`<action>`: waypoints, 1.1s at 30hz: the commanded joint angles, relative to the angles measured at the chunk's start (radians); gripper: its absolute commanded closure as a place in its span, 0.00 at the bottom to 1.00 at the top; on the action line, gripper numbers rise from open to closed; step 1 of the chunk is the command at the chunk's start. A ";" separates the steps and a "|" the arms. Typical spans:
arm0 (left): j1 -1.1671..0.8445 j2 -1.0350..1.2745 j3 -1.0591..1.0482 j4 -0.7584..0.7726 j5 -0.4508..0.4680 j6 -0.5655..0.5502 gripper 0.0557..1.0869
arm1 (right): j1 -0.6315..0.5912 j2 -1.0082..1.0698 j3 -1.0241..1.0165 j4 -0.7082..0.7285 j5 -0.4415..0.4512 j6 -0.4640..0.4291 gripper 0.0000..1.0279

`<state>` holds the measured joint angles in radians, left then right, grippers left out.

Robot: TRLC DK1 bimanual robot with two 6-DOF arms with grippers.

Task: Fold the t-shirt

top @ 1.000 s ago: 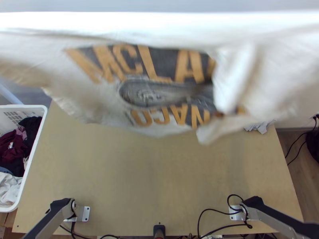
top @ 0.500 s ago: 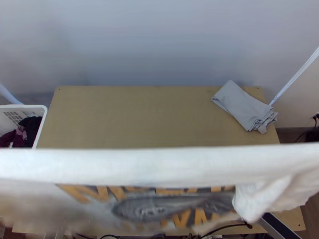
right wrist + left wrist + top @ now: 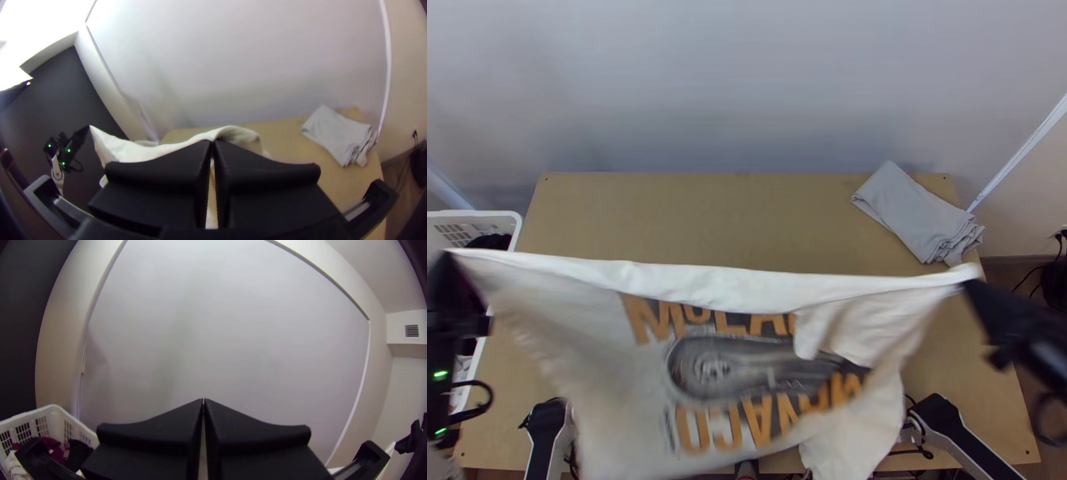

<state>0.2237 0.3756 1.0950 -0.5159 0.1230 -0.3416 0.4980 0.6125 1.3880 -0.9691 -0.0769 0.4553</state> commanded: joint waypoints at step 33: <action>-0.049 0.984 -0.101 0.479 0.043 -0.028 0.96 | -0.331 0.906 -0.211 0.773 -0.253 0.057 0.97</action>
<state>0.1596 1.2846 0.9249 -0.0734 0.1646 -0.3489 0.1890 1.4345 1.0851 -0.2241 -0.3302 0.4873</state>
